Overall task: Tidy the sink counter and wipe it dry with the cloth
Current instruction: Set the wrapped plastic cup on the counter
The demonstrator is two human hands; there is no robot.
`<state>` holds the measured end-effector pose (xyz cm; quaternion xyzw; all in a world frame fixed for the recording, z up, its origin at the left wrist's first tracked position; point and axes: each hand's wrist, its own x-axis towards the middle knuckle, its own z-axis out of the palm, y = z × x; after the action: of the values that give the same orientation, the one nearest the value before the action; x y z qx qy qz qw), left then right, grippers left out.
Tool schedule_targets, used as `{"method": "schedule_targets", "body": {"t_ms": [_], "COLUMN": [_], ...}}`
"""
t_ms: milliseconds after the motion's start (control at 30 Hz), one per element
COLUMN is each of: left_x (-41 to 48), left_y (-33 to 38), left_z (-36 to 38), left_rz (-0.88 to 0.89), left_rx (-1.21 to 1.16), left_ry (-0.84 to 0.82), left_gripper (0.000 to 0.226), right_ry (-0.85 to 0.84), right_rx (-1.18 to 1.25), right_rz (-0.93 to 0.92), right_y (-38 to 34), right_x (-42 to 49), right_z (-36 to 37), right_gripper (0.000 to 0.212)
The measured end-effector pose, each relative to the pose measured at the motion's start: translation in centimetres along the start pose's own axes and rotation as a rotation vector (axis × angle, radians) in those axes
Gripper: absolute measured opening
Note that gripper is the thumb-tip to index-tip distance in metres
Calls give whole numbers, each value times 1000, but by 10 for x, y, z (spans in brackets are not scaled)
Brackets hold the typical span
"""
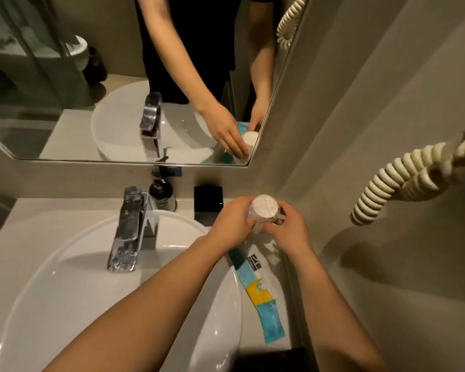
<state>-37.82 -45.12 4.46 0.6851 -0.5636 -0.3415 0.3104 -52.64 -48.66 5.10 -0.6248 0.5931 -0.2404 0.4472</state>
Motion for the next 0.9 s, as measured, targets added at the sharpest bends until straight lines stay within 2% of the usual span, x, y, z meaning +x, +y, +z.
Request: {"method": "schedule_targets", "body": {"t_ms": [200, 333, 533, 767, 900], "left_x": [62, 88, 102, 86, 31], "left_y": [-25, -36, -53, -47, -41], "left_z": [29, 49, 63, 49, 27], "left_rz": [5, -29, -72, -66, -80], "left_rx": [2, 7, -25, -57, -27], "left_ry": [-42, -54, -35, -40, 78], "left_gripper": [47, 38, 41, 49, 59], "right_ry": [81, 148, 151, 193, 196], "right_rx": [15, 34, 37, 2, -54], "right_rz": [107, 141, 150, 188, 200], "right_y": [35, 59, 70, 61, 62], "right_x": [60, 87, 101, 90, 45], "right_z": [13, 26, 43, 38, 35], "right_gripper": [50, 51, 49, 49, 45]}}
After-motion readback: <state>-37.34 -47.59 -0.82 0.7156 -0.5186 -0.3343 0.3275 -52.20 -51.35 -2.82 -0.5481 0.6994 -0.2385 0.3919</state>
